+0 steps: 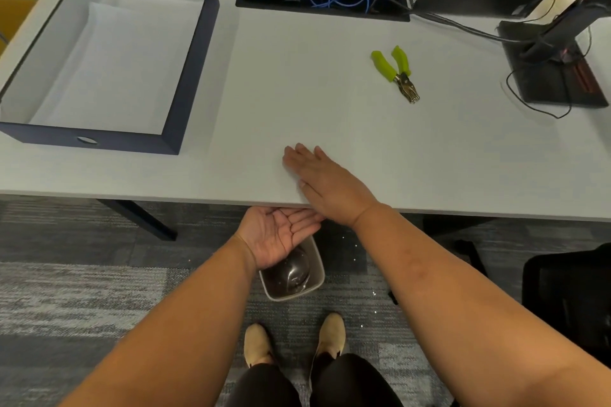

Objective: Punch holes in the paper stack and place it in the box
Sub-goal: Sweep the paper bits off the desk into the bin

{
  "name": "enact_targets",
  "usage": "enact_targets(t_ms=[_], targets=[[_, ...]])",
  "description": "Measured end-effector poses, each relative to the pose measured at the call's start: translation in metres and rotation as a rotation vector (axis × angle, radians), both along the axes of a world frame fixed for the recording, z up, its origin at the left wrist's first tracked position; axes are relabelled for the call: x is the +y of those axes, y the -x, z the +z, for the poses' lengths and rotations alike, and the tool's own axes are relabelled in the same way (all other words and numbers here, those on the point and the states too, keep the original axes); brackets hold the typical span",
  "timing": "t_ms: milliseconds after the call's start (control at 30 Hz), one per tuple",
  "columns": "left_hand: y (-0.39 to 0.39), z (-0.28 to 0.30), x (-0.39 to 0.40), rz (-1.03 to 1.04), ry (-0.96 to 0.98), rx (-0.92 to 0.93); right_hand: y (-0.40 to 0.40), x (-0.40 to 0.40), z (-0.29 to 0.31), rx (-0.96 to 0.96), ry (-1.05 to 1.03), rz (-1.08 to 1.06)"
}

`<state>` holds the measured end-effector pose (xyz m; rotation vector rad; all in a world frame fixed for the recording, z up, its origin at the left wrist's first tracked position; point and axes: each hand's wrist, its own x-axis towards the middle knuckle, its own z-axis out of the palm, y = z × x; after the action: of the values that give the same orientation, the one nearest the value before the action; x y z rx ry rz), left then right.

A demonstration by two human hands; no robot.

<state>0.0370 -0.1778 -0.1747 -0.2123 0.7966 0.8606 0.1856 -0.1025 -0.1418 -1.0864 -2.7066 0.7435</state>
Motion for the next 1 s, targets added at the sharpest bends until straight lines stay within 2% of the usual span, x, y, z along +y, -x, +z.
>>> enact_targets(t_ms=[333, 567, 633, 700, 800, 1000], targets=[[-0.002, -0.001, 0.001, 0.094, -0.008, 0.026, -0.004, -0.038, 0.002, 0.025, -0.009, 0.114], [0.0, -0.006, -0.001, 0.097, 0.044, 0.064, -0.009, -0.065, -0.001, 0.141, 0.004, 0.191], [-0.001, -0.004, -0.001, 0.092, 0.031, 0.088, -0.009, -0.062, 0.002, 0.18, -0.002, 0.133], [-0.002, 0.0, -0.002, 0.082, 0.004, 0.114, -0.01, -0.051, 0.007, 0.196, 0.003, -0.02], [-0.003, 0.004, -0.004, 0.06, -0.019, 0.096, -0.012, -0.037, 0.005, 0.131, 0.011, -0.144], [-0.006, 0.007, -0.005, 0.115, 0.015, 0.112, -0.002, -0.06, -0.004, 0.08, 0.001, 0.041]])
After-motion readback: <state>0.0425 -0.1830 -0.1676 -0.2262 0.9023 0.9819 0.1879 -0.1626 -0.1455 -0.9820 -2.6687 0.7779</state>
